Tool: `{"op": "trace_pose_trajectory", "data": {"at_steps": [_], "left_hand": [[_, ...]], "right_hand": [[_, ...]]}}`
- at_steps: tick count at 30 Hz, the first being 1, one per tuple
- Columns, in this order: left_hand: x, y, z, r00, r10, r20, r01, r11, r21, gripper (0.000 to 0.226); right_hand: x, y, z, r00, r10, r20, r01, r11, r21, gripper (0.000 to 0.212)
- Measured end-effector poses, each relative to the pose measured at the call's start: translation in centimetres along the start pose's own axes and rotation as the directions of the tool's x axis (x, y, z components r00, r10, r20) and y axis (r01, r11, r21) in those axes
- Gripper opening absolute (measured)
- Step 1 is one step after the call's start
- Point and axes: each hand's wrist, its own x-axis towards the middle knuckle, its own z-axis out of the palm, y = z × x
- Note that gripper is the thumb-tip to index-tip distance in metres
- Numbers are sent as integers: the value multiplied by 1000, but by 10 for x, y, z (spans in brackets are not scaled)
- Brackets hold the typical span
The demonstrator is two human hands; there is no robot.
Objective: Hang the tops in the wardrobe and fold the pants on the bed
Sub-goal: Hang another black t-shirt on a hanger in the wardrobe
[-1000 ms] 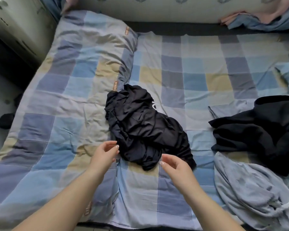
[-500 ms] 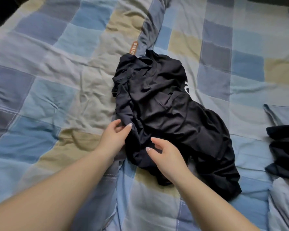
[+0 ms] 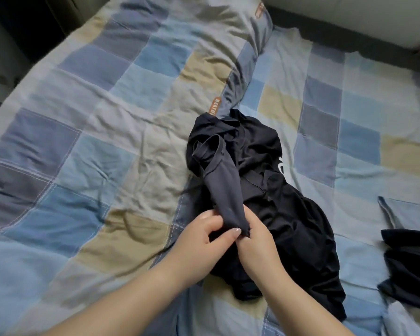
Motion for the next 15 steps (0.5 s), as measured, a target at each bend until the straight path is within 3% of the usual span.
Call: {"op": "trace_pose_trajectory", "data": {"at_steps": [6,8,11,15], "left_hand": [[-11,37,-26,991,-95,-93,88,993,-77,7],[-17,52,-34,986,-138,-89,136,990,-25,18],[-30,74,-36,984,-174,-33,175,984,32,41],[-49,125,-24,995,-73,69,82,987,-138,55]], "right_hand": [[-31,-68,-46,997,-10,-72,30,959,281,41],[-46,-95,-65,995,-27,-98,59,940,336,38],[-74,-135,-89,996,-77,-51,89,941,328,35],[-116,-179,-113,987,-159,-23,160,959,234,41]]}}
